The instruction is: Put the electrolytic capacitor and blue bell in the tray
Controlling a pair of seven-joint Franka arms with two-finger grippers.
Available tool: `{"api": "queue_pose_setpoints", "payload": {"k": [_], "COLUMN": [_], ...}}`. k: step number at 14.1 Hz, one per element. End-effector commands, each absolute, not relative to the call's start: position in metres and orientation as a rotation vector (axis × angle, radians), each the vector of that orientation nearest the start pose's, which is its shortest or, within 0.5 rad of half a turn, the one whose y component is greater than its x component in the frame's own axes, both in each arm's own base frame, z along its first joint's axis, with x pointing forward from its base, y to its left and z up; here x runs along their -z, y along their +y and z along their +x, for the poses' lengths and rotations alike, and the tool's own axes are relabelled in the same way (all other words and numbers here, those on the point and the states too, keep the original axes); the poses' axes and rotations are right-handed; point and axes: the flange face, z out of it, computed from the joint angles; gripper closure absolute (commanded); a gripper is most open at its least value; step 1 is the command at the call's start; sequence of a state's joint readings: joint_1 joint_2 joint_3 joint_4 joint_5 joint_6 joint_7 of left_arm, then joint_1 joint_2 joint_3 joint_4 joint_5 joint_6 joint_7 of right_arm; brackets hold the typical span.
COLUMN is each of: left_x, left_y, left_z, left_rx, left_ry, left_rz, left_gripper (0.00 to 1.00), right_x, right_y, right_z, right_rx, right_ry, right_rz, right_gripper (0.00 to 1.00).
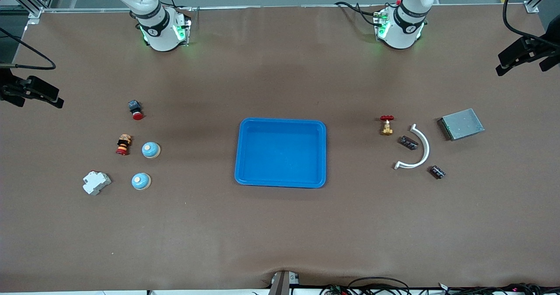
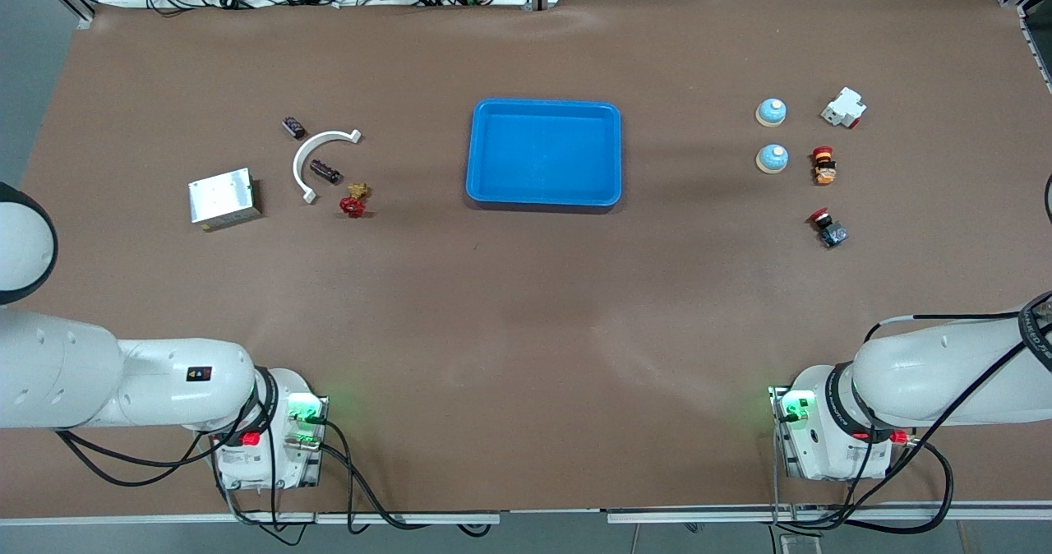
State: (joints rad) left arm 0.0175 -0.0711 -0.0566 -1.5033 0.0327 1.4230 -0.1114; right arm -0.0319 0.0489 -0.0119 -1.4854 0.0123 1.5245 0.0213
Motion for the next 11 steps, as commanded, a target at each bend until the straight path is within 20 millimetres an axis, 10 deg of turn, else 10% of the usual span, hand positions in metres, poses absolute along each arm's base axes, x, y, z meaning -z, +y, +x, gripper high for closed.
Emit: {"api": "queue_pose_setpoints", "payload": {"k": [1, 6, 11], "left_x": [-0.687, -0.682, -0.600], "left_y": [-0.017, -0.016, -0.011], "left_z": [0.512, 0.516, 0.531], "left_rx": [-0.025, -0.039, -0.178], "left_ry": [-0.091, -0.098, -0.197], "left_rz": [-3.099, -3.085, -3.076], "left_gripper": [0.00, 0.00, 0.00], "right_x": [-0.635, -0.630, -0.614], "right_y": [-0.022, -0.022, -0.019], "right_z": [0.565, 0.565, 0.567], "right_rx": [-0.010, -0.026, -0.046], "right_ry": [0.136, 0.136, 0.134], "right_rz": [-3.132, -3.130, -3.129], "right_gripper": [0.00, 0.00, 0.00]}}
